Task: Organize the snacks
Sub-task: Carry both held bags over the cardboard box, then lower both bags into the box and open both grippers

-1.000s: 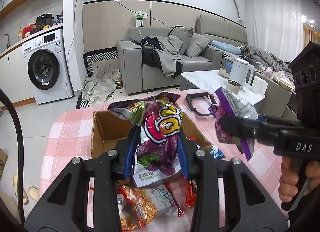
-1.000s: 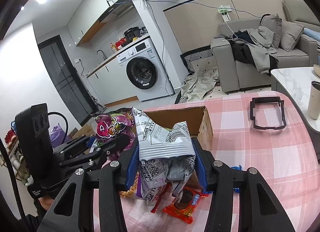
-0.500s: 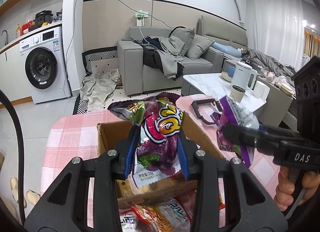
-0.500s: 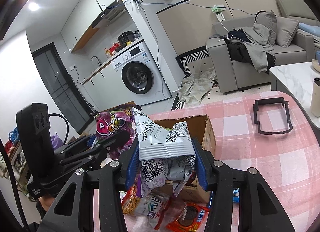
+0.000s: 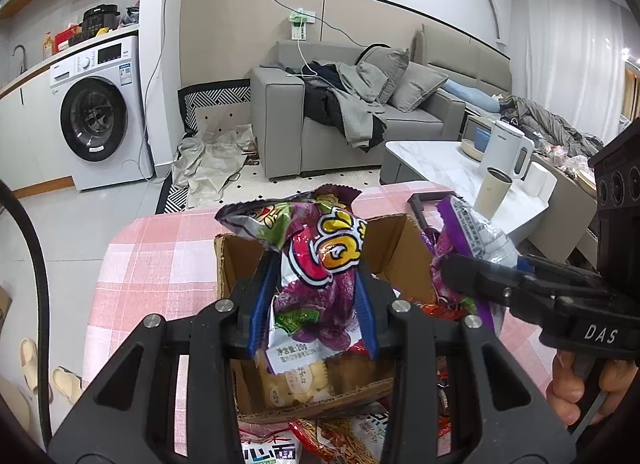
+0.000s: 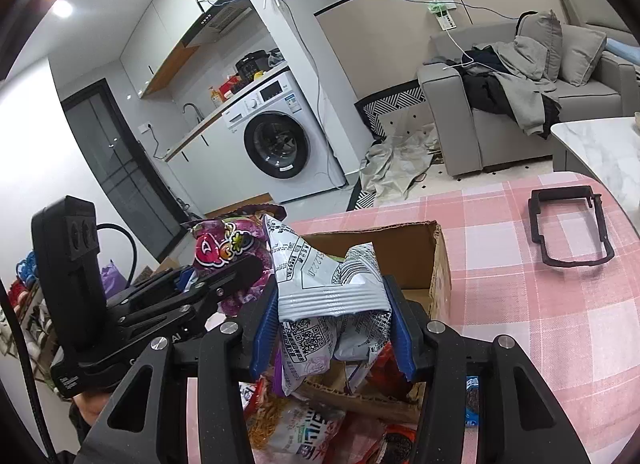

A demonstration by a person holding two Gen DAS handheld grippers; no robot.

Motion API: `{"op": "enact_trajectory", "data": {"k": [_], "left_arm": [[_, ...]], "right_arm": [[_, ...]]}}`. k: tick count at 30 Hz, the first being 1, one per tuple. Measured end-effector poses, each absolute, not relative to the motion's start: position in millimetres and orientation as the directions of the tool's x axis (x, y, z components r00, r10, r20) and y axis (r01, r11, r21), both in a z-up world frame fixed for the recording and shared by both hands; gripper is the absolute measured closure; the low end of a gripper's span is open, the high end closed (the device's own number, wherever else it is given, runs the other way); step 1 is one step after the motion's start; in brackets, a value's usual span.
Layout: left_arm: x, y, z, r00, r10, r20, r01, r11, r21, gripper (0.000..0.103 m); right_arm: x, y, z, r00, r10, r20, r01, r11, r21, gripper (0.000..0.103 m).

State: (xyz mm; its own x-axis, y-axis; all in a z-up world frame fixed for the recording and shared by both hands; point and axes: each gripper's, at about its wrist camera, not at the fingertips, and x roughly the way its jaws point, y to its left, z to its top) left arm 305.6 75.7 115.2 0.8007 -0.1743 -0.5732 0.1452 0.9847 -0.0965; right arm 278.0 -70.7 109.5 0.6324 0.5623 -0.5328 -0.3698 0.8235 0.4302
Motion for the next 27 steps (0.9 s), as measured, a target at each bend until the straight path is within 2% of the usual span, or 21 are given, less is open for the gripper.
{"op": "enact_trajectory", "data": {"k": [10,27], "left_arm": [[327.3,63.5,83.9,0.781,-0.154,-0.605,0.143,0.987,-0.067,0.069],[357.5,50.2,35.3,0.741,-0.140,-0.657,0.138,0.989,-0.055,0.069]], "right_arm": [[291.5,-68.7,96.8,0.641,0.574,-0.510,-0.358,0.811,0.463,0.054],[313.0,-61.1,78.9,0.649,0.542,-0.534,-0.300,0.827,0.474,0.054]]}}
